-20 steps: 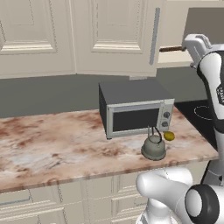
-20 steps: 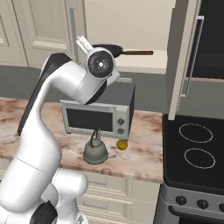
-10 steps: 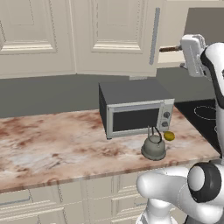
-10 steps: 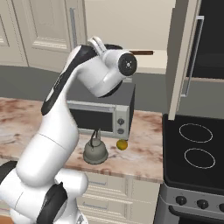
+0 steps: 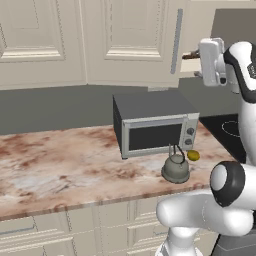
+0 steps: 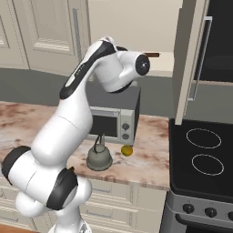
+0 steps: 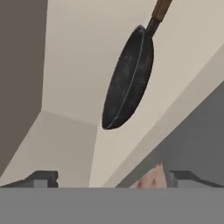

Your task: Pick the pan from the cabinet and place it on the stove. Then turn on the stove burner for the pan.

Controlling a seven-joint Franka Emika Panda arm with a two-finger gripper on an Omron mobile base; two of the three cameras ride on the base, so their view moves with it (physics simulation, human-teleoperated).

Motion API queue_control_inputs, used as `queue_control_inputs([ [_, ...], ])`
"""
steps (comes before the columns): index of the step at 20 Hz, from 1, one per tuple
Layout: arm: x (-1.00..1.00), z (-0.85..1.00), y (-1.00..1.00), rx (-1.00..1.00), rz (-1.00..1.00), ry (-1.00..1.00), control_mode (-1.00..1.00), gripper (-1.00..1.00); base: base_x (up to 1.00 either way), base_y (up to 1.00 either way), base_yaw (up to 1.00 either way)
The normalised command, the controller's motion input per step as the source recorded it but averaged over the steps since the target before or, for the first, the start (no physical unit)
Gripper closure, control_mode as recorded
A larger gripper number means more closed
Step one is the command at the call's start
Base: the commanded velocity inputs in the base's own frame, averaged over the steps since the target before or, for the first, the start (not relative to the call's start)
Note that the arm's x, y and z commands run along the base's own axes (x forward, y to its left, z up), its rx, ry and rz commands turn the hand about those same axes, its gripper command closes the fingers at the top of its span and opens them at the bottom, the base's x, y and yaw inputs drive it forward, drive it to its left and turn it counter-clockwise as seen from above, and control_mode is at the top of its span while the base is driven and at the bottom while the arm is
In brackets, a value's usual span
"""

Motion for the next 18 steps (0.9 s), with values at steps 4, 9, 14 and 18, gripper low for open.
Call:
queue_control_inputs([
  [4, 0.33, 0.0, 0.21, 0.05, 0.04, 0.11, -1.0, -1.0, 0.0, 0.0, 0.0],
  [9, 0.33, -0.02, 0.17, 0.03, 0.06, 0.13, -1.0, -1.0, 0.0, 0.0, 0.0],
  [14, 0.21, -0.05, 0.15, 0.04, 0.05, 0.1, -1.0, -1.0, 0.0, 0.0, 0.0],
  [18, 0.12, -0.06, 0.13, 0.05, 0.04, 0.07, -1.0, -1.0, 0.0, 0.0, 0.0],
])
